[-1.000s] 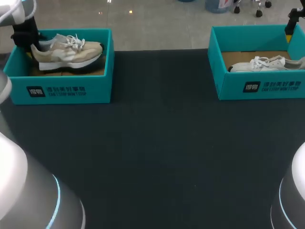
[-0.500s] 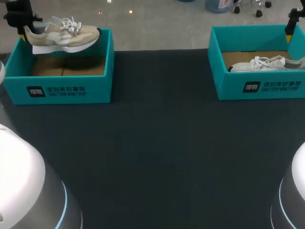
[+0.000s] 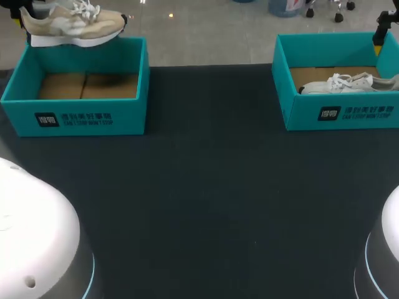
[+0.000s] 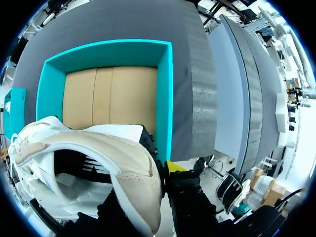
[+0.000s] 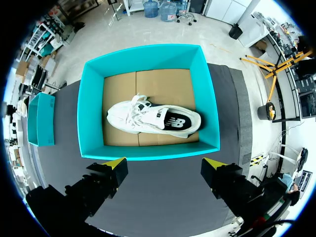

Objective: Take the shoe out of the shoebox, open the shoe tongue, remove and reinsert the insole, then place the shoe into the shoebox

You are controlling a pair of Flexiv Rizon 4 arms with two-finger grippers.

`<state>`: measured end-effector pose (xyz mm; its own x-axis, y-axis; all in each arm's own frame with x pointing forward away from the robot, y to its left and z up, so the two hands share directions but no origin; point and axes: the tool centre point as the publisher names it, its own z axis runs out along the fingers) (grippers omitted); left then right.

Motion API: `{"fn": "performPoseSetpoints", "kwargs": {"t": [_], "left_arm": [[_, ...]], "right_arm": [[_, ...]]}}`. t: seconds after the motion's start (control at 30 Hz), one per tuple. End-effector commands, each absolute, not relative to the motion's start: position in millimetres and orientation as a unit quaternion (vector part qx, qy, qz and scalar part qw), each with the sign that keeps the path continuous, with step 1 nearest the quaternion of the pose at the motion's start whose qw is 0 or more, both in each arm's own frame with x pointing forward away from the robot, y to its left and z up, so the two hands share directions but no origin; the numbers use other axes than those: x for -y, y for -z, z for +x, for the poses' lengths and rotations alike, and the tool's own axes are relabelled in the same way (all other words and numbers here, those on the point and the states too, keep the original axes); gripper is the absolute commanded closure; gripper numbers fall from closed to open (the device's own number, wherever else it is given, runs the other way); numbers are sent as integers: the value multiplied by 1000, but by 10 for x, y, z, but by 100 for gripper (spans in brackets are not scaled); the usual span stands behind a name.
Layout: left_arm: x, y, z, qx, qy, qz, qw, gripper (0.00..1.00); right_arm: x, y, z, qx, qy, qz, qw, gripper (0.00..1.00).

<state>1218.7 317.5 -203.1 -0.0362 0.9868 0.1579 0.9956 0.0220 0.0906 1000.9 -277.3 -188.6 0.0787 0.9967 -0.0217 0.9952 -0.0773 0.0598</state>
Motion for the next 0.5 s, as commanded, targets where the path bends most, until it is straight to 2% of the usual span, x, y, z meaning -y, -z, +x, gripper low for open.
{"fn": "performPoseSetpoints", "kwargs": {"t": [0.03,0.5], "left_arm": [[-3112,1663,11988,715,110,-691,6,100],[-3117,1612,11980,716,113,-688,-4,100]], "right_arm": [[2775,1888,10005,-679,-13,734,30,0],[2775,1888,10005,-679,-13,734,30,0]]}}
